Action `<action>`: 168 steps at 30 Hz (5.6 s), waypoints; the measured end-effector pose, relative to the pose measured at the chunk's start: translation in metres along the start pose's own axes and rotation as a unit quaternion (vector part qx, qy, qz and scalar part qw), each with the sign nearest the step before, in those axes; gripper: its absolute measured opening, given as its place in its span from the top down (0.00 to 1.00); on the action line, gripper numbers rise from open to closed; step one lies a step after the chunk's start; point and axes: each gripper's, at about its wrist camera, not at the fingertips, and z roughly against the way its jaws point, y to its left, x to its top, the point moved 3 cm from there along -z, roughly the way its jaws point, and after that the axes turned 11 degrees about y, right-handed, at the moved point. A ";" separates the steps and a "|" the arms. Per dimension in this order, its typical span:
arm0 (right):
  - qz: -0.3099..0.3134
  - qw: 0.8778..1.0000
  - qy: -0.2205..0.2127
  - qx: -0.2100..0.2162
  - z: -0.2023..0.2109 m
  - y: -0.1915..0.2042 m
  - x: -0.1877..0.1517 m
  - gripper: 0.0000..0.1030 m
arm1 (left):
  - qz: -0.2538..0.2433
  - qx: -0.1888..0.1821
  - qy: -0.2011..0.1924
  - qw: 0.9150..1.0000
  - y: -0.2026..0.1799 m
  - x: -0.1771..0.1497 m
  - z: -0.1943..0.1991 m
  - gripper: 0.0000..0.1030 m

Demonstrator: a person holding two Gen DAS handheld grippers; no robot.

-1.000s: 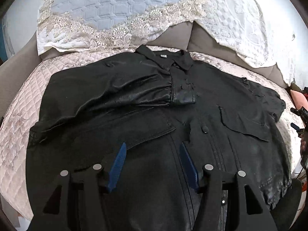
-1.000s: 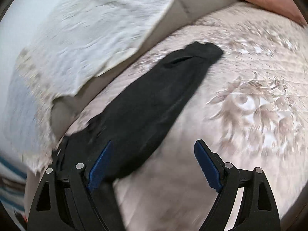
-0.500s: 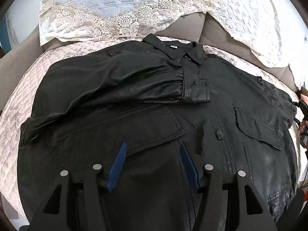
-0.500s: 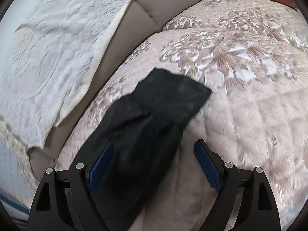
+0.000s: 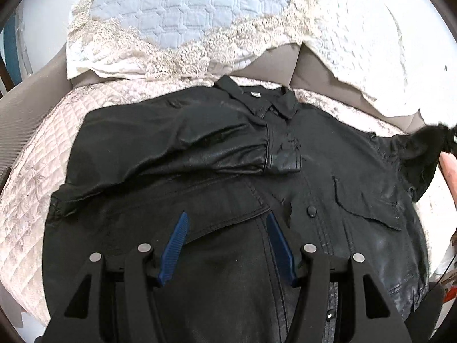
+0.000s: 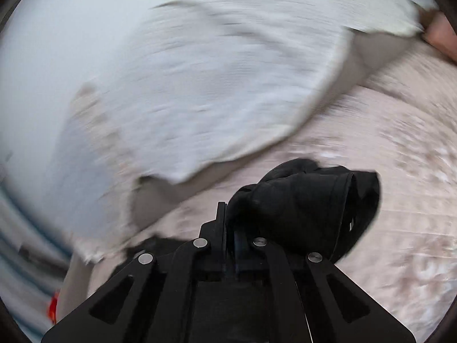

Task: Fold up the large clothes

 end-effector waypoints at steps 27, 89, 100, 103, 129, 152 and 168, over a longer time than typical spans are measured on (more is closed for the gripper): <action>0.110 0.976 0.184 0.025 -0.069 0.089 -0.179 0.55 | -0.062 -0.085 0.016 0.994 -0.075 0.070 -0.038 0.39; 0.154 0.975 0.149 -0.056 0.001 0.071 -0.244 0.37 | 0.005 0.040 -0.007 0.999 0.055 -0.064 0.054 0.42; 0.179 0.972 0.148 -0.045 0.023 0.094 -0.283 0.37 | 0.023 0.033 -0.026 0.999 0.049 -0.099 0.081 0.42; 0.171 0.973 0.148 -0.045 0.028 0.089 -0.289 0.37 | 0.025 0.038 -0.024 0.999 0.052 -0.107 0.083 0.42; 0.065 0.975 0.185 -0.101 0.006 -0.002 -0.274 0.30 | 0.152 0.067 0.042 0.985 0.163 -0.119 0.032 0.32; 0.037 0.963 0.263 -0.036 0.002 0.006 -0.293 0.54 | 0.188 -0.023 0.065 0.980 0.160 -0.158 0.033 0.43; 0.040 0.965 0.239 0.095 0.026 0.029 -0.278 0.92 | 0.204 -0.123 0.005 0.971 0.167 -0.138 0.081 0.91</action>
